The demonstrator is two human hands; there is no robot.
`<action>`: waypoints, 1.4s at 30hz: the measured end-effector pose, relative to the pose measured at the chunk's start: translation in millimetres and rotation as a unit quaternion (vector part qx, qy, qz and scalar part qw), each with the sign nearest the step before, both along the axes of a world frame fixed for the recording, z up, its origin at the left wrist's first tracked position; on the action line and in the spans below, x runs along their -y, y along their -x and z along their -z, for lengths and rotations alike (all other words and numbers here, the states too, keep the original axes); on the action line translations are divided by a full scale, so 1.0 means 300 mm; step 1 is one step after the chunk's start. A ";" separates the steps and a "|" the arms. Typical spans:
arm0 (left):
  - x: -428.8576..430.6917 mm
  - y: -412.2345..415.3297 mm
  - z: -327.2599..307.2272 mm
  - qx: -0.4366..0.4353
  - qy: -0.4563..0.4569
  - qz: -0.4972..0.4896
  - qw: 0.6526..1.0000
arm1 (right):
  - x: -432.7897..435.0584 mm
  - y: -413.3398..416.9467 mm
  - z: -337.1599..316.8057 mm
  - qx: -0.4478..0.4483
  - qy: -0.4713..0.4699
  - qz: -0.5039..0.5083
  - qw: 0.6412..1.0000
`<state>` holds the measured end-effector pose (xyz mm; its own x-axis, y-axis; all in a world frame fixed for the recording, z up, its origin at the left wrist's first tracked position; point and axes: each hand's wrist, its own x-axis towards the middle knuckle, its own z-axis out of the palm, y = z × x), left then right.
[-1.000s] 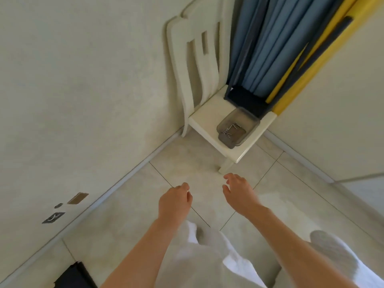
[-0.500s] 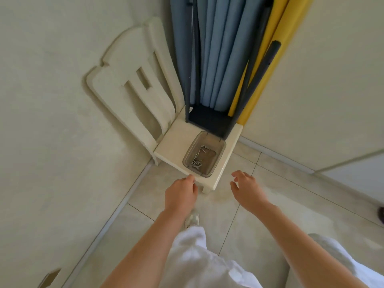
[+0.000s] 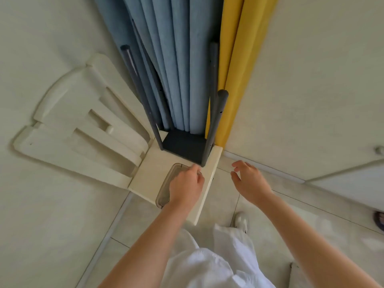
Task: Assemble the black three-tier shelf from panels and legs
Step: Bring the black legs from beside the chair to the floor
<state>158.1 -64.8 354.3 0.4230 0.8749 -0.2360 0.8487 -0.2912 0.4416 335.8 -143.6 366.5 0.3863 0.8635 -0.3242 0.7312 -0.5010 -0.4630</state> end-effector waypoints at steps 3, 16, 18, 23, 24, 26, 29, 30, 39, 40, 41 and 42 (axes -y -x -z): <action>-0.029 -0.147 0.006 0.022 0.000 -0.059 0.998 | -0.051 -0.141 0.001 -0.004 -0.003 -0.034 0.999; -0.123 -0.470 -0.053 0.020 0.013 -0.314 0.949 | -0.392 -0.548 -0.102 -0.034 -0.017 -0.204 0.978; -0.154 -0.484 -0.055 0.037 -0.001 -0.333 0.942 | -0.474 -0.544 -0.130 -0.055 -0.031 -0.215 0.975; -0.223 -0.481 -0.030 0.139 -0.033 -0.310 0.940 | -0.663 -0.494 -0.193 -0.075 -0.073 -0.231 0.967; -0.232 -0.472 -0.028 0.161 -0.030 -0.292 0.942 | -0.686 -0.485 -0.200 -0.078 -0.072 -0.230 0.967; -0.248 -0.456 -0.029 0.201 -0.003 -0.284 0.938 | -0.720 -0.471 -0.203 -0.090 -0.062 -0.226 0.968; -0.261 -0.441 -0.020 0.244 0.037 -0.297 0.923 | -0.752 -0.457 -0.191 -0.102 -0.046 -0.205 0.972; -0.261 -0.440 -0.018 0.255 0.046 -0.301 0.918 | -0.762 -0.455 -0.184 -0.106 -0.046 -0.197 0.974; -0.239 -0.470 0.013 0.286 0.026 -0.353 0.890 | -0.843 -0.433 -0.142 -0.129 -0.060 -0.173 0.975; -0.239 -0.475 0.016 0.282 0.026 -0.360 0.889 | -0.849 -0.433 -0.137 -0.134 -0.064 -0.171 0.974; -0.239 -0.481 0.016 0.282 0.028 -0.367 0.886 | -0.854 -0.434 -0.133 -0.136 -0.068 -0.170 0.974; -0.239 -0.489 0.011 0.284 0.028 -0.374 0.882 | -0.858 -0.438 -0.130 -0.134 -0.072 -0.171 0.974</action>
